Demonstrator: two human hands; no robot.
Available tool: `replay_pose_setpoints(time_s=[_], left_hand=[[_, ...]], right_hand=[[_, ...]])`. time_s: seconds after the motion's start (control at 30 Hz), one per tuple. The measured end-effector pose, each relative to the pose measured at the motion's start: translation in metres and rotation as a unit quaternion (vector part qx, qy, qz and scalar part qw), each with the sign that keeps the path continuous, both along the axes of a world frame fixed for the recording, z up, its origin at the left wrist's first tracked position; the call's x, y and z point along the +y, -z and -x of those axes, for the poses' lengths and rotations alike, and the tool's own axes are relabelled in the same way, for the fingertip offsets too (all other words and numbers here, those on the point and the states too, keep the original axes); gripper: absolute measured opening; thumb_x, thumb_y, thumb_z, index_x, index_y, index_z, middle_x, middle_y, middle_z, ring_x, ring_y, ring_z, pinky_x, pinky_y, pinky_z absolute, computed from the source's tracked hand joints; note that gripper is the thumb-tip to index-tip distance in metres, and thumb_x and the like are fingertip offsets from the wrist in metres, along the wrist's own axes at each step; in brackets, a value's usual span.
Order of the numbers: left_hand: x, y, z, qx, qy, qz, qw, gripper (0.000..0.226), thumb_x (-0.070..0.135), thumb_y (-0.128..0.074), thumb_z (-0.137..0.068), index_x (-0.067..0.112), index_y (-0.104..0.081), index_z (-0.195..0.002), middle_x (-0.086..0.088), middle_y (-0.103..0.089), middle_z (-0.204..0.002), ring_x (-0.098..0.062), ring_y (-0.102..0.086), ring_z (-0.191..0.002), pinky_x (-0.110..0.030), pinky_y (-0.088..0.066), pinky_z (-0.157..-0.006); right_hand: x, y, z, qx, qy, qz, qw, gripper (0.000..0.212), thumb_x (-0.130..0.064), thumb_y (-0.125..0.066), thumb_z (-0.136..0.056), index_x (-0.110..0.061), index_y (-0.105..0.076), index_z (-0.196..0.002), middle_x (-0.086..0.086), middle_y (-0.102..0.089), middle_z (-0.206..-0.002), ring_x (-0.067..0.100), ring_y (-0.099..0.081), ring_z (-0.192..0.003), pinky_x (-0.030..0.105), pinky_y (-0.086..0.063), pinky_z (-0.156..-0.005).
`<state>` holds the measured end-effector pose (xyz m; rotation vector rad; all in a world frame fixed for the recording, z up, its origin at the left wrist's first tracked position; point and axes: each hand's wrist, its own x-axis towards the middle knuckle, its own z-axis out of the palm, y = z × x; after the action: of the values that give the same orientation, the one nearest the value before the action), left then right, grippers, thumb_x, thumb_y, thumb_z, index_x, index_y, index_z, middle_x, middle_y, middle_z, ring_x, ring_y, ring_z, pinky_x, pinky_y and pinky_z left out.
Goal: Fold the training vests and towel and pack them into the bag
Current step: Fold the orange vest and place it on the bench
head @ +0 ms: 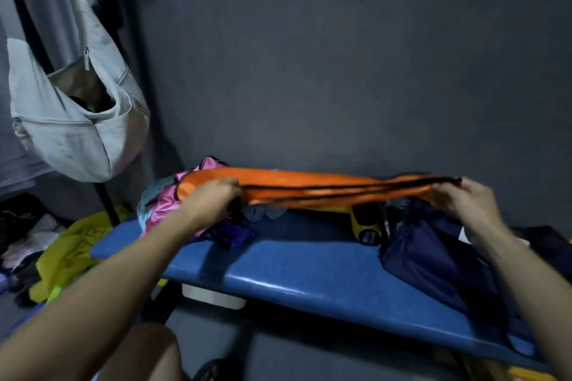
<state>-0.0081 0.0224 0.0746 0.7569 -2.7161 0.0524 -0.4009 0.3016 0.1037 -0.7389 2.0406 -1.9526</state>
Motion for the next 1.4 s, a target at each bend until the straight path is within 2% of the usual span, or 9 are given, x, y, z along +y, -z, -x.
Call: replay_pose_setpoints(time_s=[0.17,0.4,0.53,0.67,0.83,0.9,1.0,1.17,1.4], left_hand=[[0.016,0.093,-0.002,-0.06,0.01,-0.092,0.994,0.015,0.033,-0.069,-0.09,0.023,-0.075,-0.1,0.003,-0.066,-0.108,-0.024,-0.066,-0.099,-0.036,-0.052,-0.077],[0.023,0.1,-0.004,-0.036,0.037,-0.083,0.995,0.018,0.037,-0.069,-0.091,0.024,-0.074,-0.102,0.006,-0.064,-0.107,-0.021,-0.064,-0.099,-0.035,-0.051,-0.073],[0.028,0.102,-0.006,-0.044,0.054,-0.095,0.993,0.024,0.042,-0.071,-0.085,0.024,-0.072,-0.101,0.007,-0.063,-0.105,-0.018,-0.063,-0.097,-0.033,-0.05,-0.072],[0.029,0.097,-0.008,-0.043,0.061,-0.1,0.992,0.029,0.045,-0.065,-0.076,0.024,-0.07,-0.097,0.008,-0.062,-0.098,-0.019,-0.063,-0.092,-0.032,-0.048,-0.069],[0.024,0.094,-0.012,-0.014,0.03,-0.085,0.996,0.018,0.031,-0.08,-0.076,0.022,-0.071,-0.089,0.007,-0.063,-0.09,-0.02,-0.063,-0.086,-0.032,-0.046,-0.065],[0.022,0.092,-0.017,0.001,0.016,-0.078,0.997,0.018,0.03,-0.085,-0.075,0.02,-0.072,-0.084,0.006,-0.063,-0.085,-0.022,-0.064,-0.082,-0.03,-0.041,-0.062],[0.012,0.09,-0.03,0.028,-0.023,-0.069,0.997,0.019,0.022,-0.089,-0.07,0.02,-0.074,-0.083,0.003,-0.066,-0.085,-0.027,-0.066,-0.081,-0.029,-0.039,-0.062],[0.002,0.094,-0.048,0.016,-0.052,-0.081,0.995,0.025,0.026,-0.089,-0.07,0.023,-0.066,-0.08,0.002,-0.066,-0.088,-0.027,-0.064,-0.084,-0.037,-0.052,-0.067],[0.012,0.093,-0.042,-0.002,-0.001,-0.086,0.996,0.024,0.02,-0.085,-0.069,0.021,-0.07,-0.088,0.006,-0.061,-0.087,-0.019,-0.06,-0.085,-0.033,-0.047,-0.069]], right_hand=[[0.018,0.059,0.0,0.038,-0.031,-0.146,0.988,0.016,-0.002,-0.071,-0.089,-0.013,-0.074,-0.077,0.011,-0.074,-0.072,0.03,-0.073,-0.082,0.033,-0.055,-0.068],[0.015,0.057,-0.032,0.146,-0.066,-0.162,0.974,0.019,0.0,-0.064,-0.089,-0.014,-0.073,-0.08,0.009,-0.075,-0.071,0.026,-0.074,-0.07,0.038,-0.056,-0.066],[0.024,0.073,-0.062,0.27,-0.134,-0.3,0.905,0.024,-0.008,-0.067,-0.086,-0.03,-0.076,-0.087,-0.013,-0.071,-0.061,0.006,-0.068,-0.053,0.034,-0.059,-0.064],[0.018,0.081,-0.08,0.315,-0.24,-0.416,0.819,0.011,-0.014,-0.067,-0.086,-0.018,-0.076,-0.082,-0.014,-0.067,-0.054,0.004,-0.067,-0.055,0.03,-0.053,-0.059],[-0.011,0.046,-0.088,0.133,-0.173,-0.104,0.97,0.022,0.005,-0.059,-0.091,-0.009,-0.07,-0.079,0.007,-0.073,-0.07,0.026,-0.07,-0.066,0.044,-0.06,-0.071],[-0.013,0.037,-0.084,0.136,-0.131,-0.039,0.981,0.024,0.006,-0.056,-0.09,-0.009,-0.066,-0.075,0.006,-0.071,-0.068,0.021,-0.069,-0.065,0.034,-0.06,-0.061],[0.008,0.057,-0.076,0.222,-0.109,-0.157,0.956,0.026,0.0,-0.06,-0.089,-0.019,-0.07,-0.074,0.003,-0.071,-0.062,0.016,-0.068,-0.052,0.027,-0.055,-0.049],[0.046,0.111,-0.054,0.238,-0.137,-0.377,0.885,0.02,-0.011,-0.067,-0.086,-0.018,-0.07,-0.068,0.0,-0.07,-0.057,0.019,-0.069,-0.053,0.047,-0.06,-0.06],[0.034,0.098,-0.064,0.307,-0.133,-0.423,0.842,0.011,-0.024,-0.07,-0.083,-0.031,-0.072,-0.074,-0.007,-0.068,-0.063,0.014,-0.065,-0.065,0.04,-0.054,-0.065]])
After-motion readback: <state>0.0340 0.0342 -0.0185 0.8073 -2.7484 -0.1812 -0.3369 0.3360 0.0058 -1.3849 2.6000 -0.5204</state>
